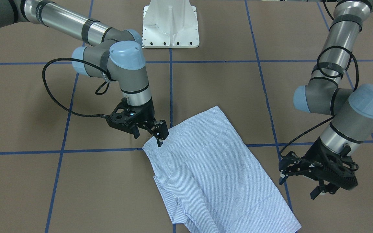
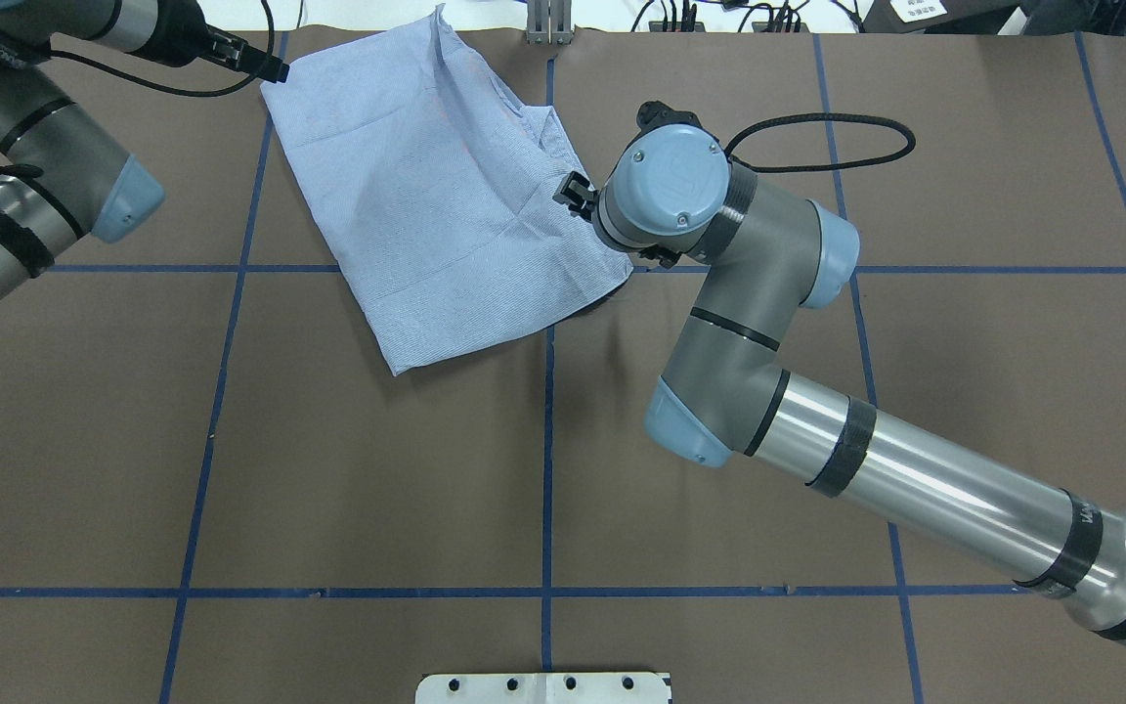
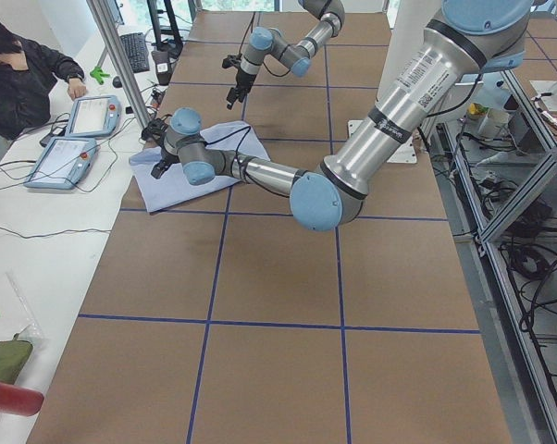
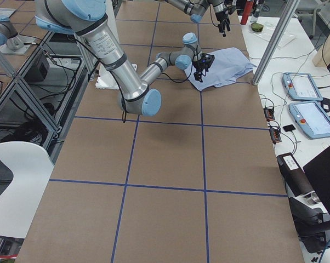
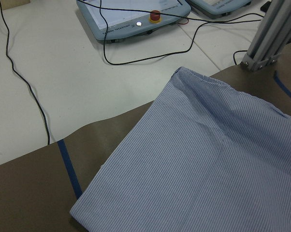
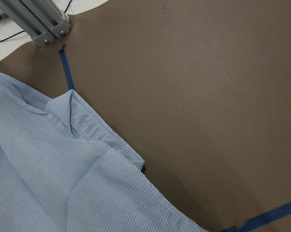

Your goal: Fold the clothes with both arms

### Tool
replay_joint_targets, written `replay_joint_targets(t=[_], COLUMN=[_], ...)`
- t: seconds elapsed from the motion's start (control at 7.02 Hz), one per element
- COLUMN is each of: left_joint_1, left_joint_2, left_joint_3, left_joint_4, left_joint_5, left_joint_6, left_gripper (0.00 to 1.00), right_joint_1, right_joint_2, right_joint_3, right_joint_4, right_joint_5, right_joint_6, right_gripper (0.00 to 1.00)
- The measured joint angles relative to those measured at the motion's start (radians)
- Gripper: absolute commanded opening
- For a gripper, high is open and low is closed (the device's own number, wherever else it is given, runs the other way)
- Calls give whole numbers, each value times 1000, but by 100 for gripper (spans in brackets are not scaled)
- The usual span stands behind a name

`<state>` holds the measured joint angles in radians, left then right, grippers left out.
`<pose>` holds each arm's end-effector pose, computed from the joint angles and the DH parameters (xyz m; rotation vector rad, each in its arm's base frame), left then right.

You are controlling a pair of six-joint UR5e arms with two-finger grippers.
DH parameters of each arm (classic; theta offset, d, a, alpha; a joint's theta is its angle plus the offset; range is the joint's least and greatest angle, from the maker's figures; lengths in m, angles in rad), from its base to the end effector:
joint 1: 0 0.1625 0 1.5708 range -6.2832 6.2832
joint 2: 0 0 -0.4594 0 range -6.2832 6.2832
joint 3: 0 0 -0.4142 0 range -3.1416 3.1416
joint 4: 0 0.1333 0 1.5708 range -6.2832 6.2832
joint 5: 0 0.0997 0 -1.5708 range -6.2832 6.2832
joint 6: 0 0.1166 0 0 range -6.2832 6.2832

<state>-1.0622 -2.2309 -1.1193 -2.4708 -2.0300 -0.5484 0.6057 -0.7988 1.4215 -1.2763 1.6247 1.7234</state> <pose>0.3304 -0.7603 0.3970 0.7320 0.9028 0.2191 -0.5936 -0.5656 0.2417 0.1605 -0.9240 0.6786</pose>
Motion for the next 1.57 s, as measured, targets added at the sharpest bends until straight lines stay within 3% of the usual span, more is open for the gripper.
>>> replay_joint_targets(t=[0.57,1.0,1.28,1.42,1.57], left_joint_1=[0,1,1,1,1], left_joint_2=[37,48,50,51,51], left_joint_3=[-50,-55,-56,-56,-56], left_joint_4=[0,0,0,0,0], left_joint_5=[1,2,2,2,2], left_joint_6=[-6,-6,-6,-6,-6], left_gripper=[100,100,100,100,100], right_joint_1=[-60,-77,-79,-79,-79], right_joint_2=[93,122,145,149,151], right_joint_3=[-157,-221,-253,-257,-262], right_joint_4=[8,9,9,9,9], right_joint_5=[-78,-117,-127,-132,-138], right_joint_6=[120,127,128,128,129], right_gripper=[97,95,80,77,65])
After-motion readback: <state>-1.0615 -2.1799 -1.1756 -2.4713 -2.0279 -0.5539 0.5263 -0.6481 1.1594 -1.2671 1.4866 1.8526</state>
